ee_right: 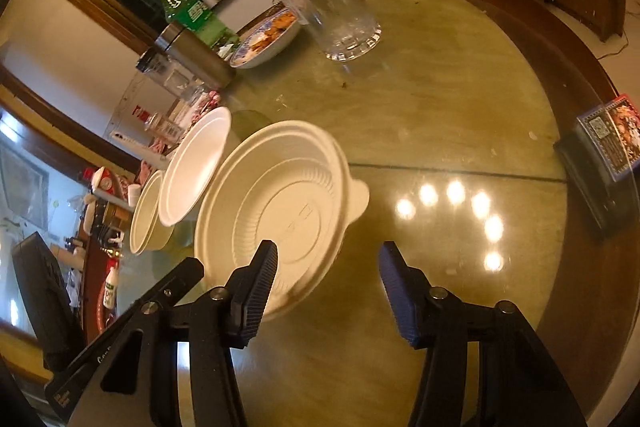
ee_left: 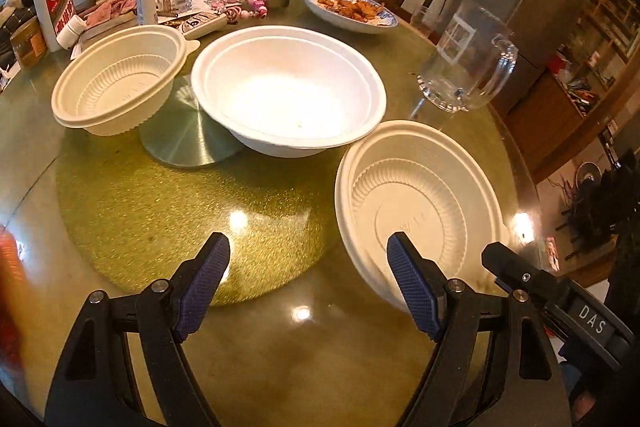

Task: Organize plates and bowls
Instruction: 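Grasp the rim of a cream plastic bowl with both tools, then lift the cream plastic bowl and carry it toward the red plate stack, then lower the cream plastic bowl into the white foam bowl on the plates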

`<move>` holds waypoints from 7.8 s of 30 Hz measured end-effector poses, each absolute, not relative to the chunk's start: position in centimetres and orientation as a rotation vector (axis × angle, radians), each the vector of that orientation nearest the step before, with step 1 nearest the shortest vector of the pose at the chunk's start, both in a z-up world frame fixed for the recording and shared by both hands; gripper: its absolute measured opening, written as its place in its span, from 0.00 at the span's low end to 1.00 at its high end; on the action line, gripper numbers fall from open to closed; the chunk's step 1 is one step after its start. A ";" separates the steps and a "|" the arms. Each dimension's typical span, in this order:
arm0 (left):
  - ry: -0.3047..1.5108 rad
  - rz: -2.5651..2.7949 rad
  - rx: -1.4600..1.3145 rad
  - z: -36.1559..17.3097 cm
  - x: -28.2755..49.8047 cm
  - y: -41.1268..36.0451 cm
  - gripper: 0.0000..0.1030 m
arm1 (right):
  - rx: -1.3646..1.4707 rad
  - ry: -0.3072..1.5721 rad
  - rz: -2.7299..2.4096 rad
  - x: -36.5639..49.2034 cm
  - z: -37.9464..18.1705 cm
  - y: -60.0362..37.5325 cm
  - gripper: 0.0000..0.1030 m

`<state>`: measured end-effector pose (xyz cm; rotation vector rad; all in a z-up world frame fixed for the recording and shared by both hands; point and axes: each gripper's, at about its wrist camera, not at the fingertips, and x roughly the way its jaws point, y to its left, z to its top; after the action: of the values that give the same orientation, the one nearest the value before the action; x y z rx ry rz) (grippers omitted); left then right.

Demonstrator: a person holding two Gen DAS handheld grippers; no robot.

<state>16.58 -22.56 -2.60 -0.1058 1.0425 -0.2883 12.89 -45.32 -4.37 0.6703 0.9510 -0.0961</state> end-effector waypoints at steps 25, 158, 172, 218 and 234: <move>0.976 -0.327 0.039 -2.9 13.7 -23.0 0.15 | 0.624 0.918 -0.061 11.2 -3.7 -42.0 0.10; 0.900 0.274 -0.320 -1.3 5.1 17.3 0.15 | 0.182 1.095 0.605 14.6 -1.8 1.6 0.11; 0.927 0.277 -0.318 -1.8 5.6 17.4 0.15 | 0.174 1.127 0.599 15.3 -2.7 2.1 0.11; 0.908 0.297 -0.282 -1.5 5.0 17.1 0.15 | 0.182 1.141 0.604 15.7 -3.3 2.4 0.11; 0.904 0.300 -0.278 -1.1 4.9 16.9 0.15 | 0.189 1.134 0.609 15.4 -3.0 2.0 0.12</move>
<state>4.88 16.87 -1.06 -0.2778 0.9038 0.2997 15.45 2.01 -3.05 0.1886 1.1338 0.6095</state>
